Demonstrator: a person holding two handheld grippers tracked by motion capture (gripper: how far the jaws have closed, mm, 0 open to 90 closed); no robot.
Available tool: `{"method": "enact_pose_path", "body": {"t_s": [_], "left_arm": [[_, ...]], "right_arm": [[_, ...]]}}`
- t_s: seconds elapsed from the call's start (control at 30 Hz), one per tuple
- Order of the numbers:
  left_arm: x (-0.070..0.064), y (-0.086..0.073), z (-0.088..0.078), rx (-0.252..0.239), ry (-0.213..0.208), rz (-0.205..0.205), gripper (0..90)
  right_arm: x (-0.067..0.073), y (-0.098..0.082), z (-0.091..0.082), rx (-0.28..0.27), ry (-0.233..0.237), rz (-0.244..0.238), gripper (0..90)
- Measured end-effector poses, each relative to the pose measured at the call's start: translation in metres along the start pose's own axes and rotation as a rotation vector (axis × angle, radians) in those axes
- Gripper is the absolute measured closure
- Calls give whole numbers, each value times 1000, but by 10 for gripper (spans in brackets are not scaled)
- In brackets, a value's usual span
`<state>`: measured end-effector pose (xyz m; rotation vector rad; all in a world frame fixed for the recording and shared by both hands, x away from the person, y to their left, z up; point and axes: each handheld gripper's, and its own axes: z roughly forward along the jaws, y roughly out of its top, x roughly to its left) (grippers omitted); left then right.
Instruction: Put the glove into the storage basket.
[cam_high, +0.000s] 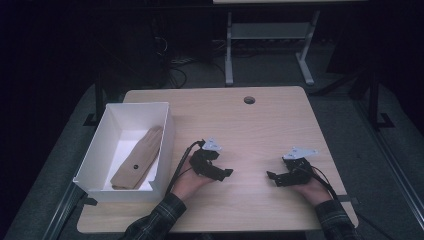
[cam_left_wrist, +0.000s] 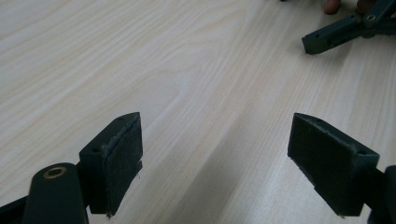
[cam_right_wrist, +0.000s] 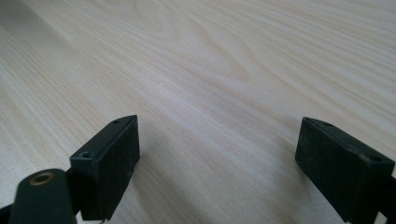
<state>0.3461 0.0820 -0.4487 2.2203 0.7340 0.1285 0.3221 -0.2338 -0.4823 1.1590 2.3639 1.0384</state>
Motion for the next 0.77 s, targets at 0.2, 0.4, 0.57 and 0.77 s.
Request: {"method": "enact_pose_path", "body": {"t_s": [0.2,0.4,0.57,0.77], "left_arm": [[-4,-9,12,29,14,61,174],[-8,-16,22,29,10,103,149],[-13,-21,25,-1,32,157,130],[-13,-21,25,3,29,163,128]], "right_arm": [[0,0,0,3,3,-2,131],[0,0,-1,3,4,-2,131],[0,0,-1,3,5,-2,131],[0,0,0,0,3,-8,131]]}}
